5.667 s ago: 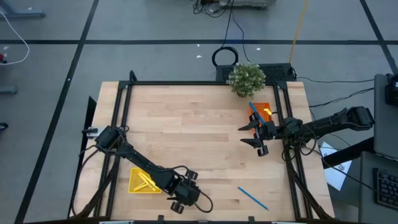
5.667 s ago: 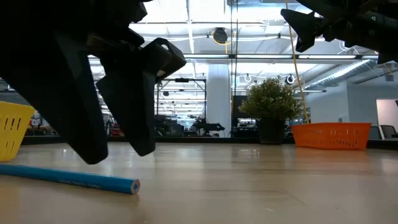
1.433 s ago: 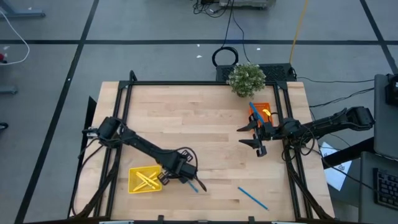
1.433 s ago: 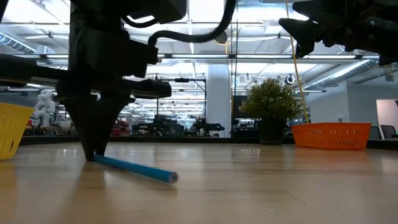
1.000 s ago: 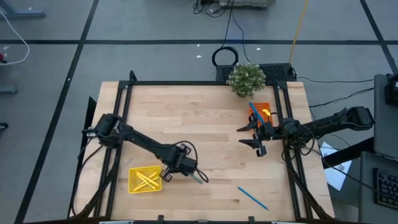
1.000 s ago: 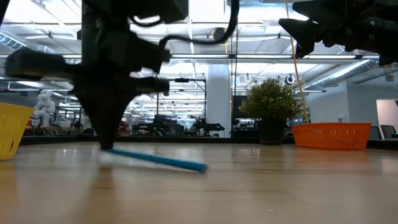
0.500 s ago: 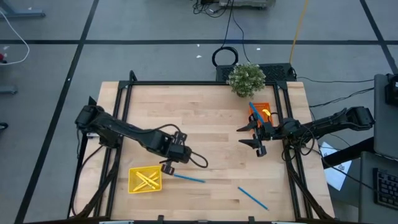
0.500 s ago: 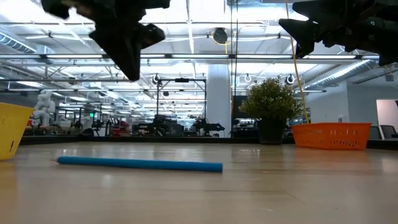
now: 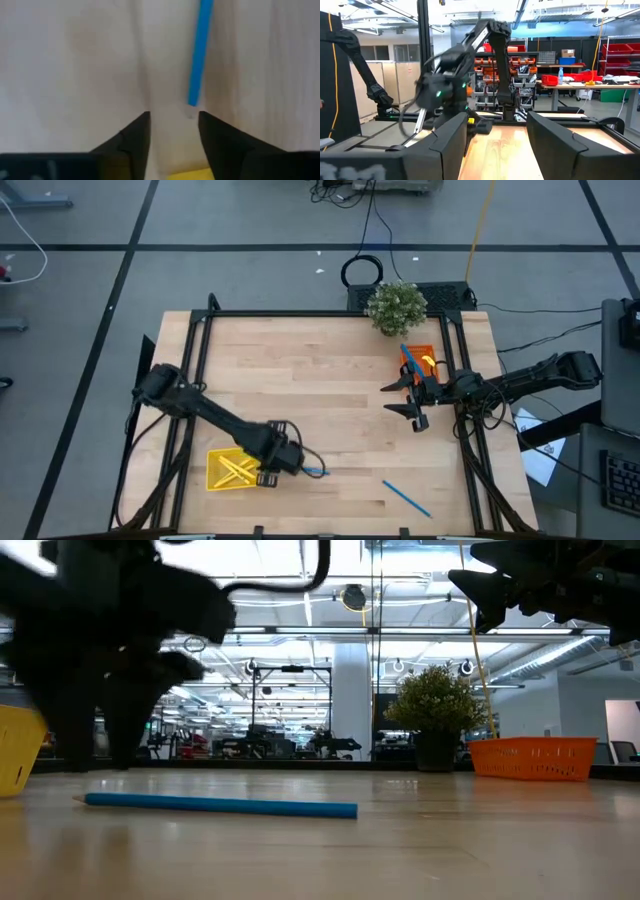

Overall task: Sort pens & pencils
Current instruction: Put the left blue pencil into the orange bin

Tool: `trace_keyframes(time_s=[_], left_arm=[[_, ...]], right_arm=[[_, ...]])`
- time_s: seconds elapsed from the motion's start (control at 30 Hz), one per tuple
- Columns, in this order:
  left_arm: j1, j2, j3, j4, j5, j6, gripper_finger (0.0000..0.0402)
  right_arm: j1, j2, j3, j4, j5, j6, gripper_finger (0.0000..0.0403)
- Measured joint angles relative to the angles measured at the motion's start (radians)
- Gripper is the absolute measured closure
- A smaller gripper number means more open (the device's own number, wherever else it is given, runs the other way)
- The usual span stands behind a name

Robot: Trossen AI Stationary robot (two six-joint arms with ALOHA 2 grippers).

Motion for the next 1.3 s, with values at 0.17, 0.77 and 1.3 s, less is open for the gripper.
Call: trace_keyframes(time_s=[0.17, 0.77, 1.3], left_arm=[[-0.031, 0.075, 0.009, 0.024, 0.056, -0.045, 0.0194], [-0.028, 0.093, 0.011, 0.023, -0.004, -0.136, 0.0369], [0.014, 0.025, 0.003, 0.022, -0.077, -0.147, 0.0401]], right_arm=[[0.0, 0.0, 0.0, 0.0, 0.0, 0.0, 0.0204], [0.0, 0.0, 0.0, 0.0, 0.0, 0.0, 0.0204], [0.0, 0.0, 0.0, 0.0, 0.0, 0.0, 0.0204]])
